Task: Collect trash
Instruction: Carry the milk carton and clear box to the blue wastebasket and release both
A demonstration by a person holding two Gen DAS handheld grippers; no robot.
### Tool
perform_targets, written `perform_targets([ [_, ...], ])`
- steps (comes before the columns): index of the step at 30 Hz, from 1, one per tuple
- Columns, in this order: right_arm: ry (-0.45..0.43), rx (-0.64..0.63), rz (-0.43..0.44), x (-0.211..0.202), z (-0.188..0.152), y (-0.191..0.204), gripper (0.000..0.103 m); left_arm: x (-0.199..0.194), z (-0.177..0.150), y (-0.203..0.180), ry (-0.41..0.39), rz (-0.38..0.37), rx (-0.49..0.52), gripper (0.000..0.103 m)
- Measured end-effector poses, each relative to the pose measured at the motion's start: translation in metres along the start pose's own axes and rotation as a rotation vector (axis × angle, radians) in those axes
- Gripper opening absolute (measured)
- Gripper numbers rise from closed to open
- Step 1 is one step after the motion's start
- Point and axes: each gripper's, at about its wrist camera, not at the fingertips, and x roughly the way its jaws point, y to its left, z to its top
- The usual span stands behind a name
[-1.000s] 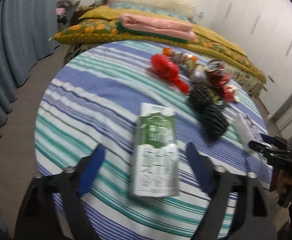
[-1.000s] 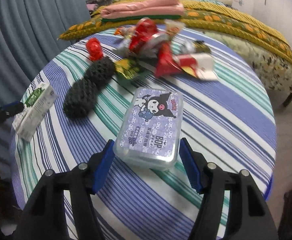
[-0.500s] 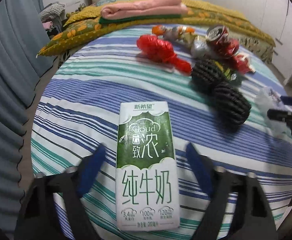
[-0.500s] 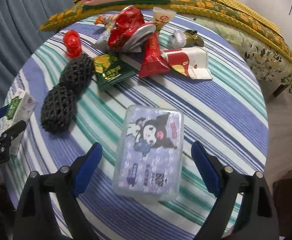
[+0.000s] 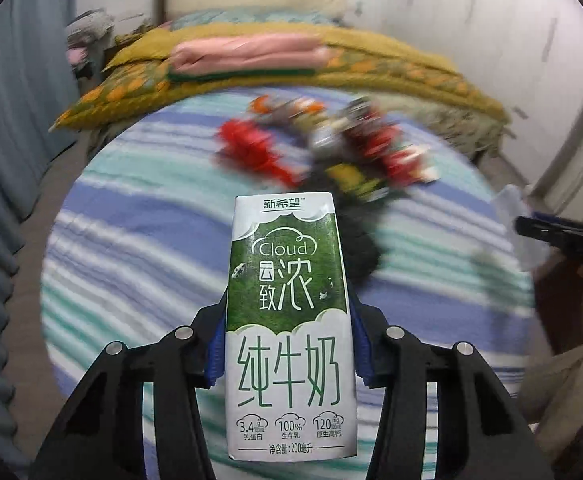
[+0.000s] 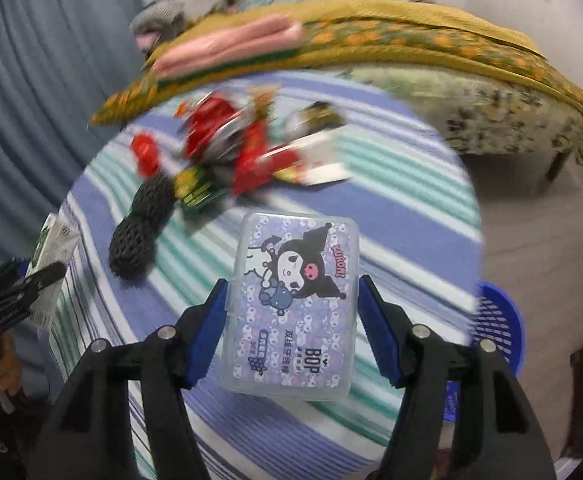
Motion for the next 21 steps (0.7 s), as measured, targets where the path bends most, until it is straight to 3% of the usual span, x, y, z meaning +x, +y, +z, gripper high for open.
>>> perform_targets([
  [5, -0.051, 0.109, -0.089, -0.031, -0.016, -0.082, 0.063, -0.006, 0.021, -0.08, -0.033, -0.149, 0.076, 0.049],
  [11, -0.046, 0.226, -0.157, -0.038, -0.04, -0.171, 0.063, 0.025, 0.038, -0.204, -0.001, -0.305, 0.192, 0.049],
  [15, -0.028, 0.279, -0.172, -0.03, -0.055, -0.217, 0.063, 0.056, 0.043, -0.275, 0.031, -0.364, 0.252, 0.049],
  [21, 0.007, 0.342, -0.144, -0.008, -0.069, -0.263, 0.063, 0.113, 0.04, -0.348, 0.092, -0.4, 0.304, 0.05],
])
